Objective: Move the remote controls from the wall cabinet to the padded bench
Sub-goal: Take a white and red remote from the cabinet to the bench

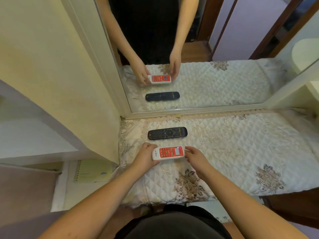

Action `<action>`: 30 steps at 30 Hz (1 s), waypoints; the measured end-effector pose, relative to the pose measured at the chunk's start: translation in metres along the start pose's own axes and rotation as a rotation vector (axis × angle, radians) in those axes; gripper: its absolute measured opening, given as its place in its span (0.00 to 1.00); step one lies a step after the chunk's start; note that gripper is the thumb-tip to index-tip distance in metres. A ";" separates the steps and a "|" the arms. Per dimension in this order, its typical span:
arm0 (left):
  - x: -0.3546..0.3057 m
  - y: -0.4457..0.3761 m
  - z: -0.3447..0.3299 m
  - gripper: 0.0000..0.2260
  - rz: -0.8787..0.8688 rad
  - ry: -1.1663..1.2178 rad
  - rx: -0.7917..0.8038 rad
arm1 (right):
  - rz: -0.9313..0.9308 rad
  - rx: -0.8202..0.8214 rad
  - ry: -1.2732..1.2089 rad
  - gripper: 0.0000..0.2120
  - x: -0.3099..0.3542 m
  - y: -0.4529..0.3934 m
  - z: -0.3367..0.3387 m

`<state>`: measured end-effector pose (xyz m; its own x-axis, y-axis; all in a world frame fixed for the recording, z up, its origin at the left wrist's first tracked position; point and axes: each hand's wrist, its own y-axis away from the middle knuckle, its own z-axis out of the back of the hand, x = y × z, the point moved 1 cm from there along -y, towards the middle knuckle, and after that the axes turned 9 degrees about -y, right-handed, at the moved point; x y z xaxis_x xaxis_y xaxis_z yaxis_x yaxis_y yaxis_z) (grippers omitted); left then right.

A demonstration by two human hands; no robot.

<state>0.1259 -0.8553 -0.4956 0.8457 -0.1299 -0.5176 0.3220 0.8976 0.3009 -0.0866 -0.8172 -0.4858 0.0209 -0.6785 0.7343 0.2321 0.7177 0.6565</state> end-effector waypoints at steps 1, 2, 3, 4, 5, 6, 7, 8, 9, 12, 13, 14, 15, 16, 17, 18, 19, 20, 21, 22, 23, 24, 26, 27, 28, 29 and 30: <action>-0.002 -0.003 -0.002 0.30 0.019 -0.004 0.006 | -0.011 0.014 0.019 0.18 0.000 -0.004 0.002; -0.003 -0.005 -0.003 0.30 0.037 0.003 0.011 | -0.015 0.033 0.026 0.17 -0.002 -0.009 0.004; -0.004 -0.007 -0.005 0.30 0.055 0.015 0.017 | -0.021 0.050 0.027 0.17 -0.001 -0.011 0.005; -0.004 -0.008 -0.007 0.30 0.069 0.029 0.021 | -0.026 0.064 0.017 0.17 -0.001 -0.013 0.006; -0.005 -0.010 -0.009 0.30 0.080 0.038 0.025 | -0.033 0.070 0.008 0.16 0.000 -0.014 0.007; -0.005 -0.012 -0.011 0.30 0.090 0.042 0.027 | -0.040 0.078 -0.006 0.16 -0.001 -0.016 0.008; -0.005 -0.013 -0.013 0.30 0.101 0.041 0.029 | -0.052 0.088 -0.015 0.15 0.000 -0.017 0.008; -0.004 -0.015 -0.014 0.30 0.113 0.040 0.031 | -0.059 0.095 -0.024 0.15 -0.001 -0.018 0.008; -0.005 -0.016 -0.015 0.30 0.125 0.037 0.035 | -0.062 0.096 -0.022 0.15 0.000 -0.020 0.008; -0.004 -0.018 -0.019 0.33 0.164 0.066 0.041 | -0.071 0.096 -0.006 0.16 -0.001 -0.024 0.007; -0.004 -0.018 -0.019 0.34 0.183 0.094 0.040 | -0.070 0.095 0.003 0.17 -0.001 -0.025 0.007; -0.003 -0.018 -0.020 0.34 0.202 0.125 0.035 | -0.068 0.095 0.006 0.18 -0.002 -0.026 0.007; -0.003 -0.017 -0.020 0.34 0.222 0.154 0.027 | -0.073 0.094 0.009 0.19 -0.002 -0.027 0.007; -0.004 -0.016 -0.019 0.33 0.241 0.183 0.019 | -0.077 0.095 0.007 0.20 -0.003 -0.028 0.007; -0.004 -0.015 -0.019 0.32 0.259 0.215 0.010 | -0.080 0.096 0.007 0.20 -0.003 -0.028 0.007; -0.003 -0.014 -0.018 0.30 0.274 0.249 0.000 | -0.077 0.099 0.010 0.20 -0.003 -0.027 0.007; -0.003 -0.013 -0.017 0.28 0.291 0.288 -0.006 | -0.076 0.101 0.014 0.20 -0.003 -0.026 0.007; -0.002 -0.011 -0.016 0.26 0.310 0.338 -0.010 | -0.073 0.105 0.015 0.20 -0.003 -0.025 0.007; -0.002 -0.010 -0.014 0.25 0.336 0.400 -0.009 | -0.071 0.109 0.013 0.20 -0.002 -0.024 0.008; -0.001 -0.008 -0.013 0.25 0.365 0.468 -0.010 | -0.068 0.112 0.009 0.20 -0.002 -0.024 0.009; -0.001 -0.006 -0.012 0.24 0.390 0.523 -0.010 | -0.068 0.113 0.005 0.20 -0.002 -0.024 0.010; -0.001 -0.004 -0.011 0.24 0.404 0.565 -0.012 | -0.067 0.116 0.000 0.20 -0.001 -0.024 0.011; -0.003 0.000 -0.012 0.23 0.412 0.619 -0.003 | -0.062 0.117 -0.005 0.20 -0.001 -0.025 0.013; -0.004 0.002 -0.012 0.23 0.419 0.648 -0.002 | -0.061 0.119 -0.001 0.20 0.000 -0.025 0.013; -0.006 0.003 -0.013 0.23 0.432 0.684 -0.004 | -0.057 0.122 0.000 0.20 0.000 -0.025 0.013; -0.006 0.004 -0.014 0.23 0.449 0.716 -0.008 | -0.055 0.124 0.001 0.20 0.001 -0.025 0.014; -0.007 0.005 -0.015 0.23 0.466 0.749 -0.011 | -0.056 0.126 -0.003 0.20 0.001 -0.025 0.014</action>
<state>0.1156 -0.8436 -0.5021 0.3878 0.5568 -0.7345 0.0068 0.7951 0.6064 -0.1056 -0.8337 -0.4993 0.0089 -0.7175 0.6965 0.1090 0.6931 0.7126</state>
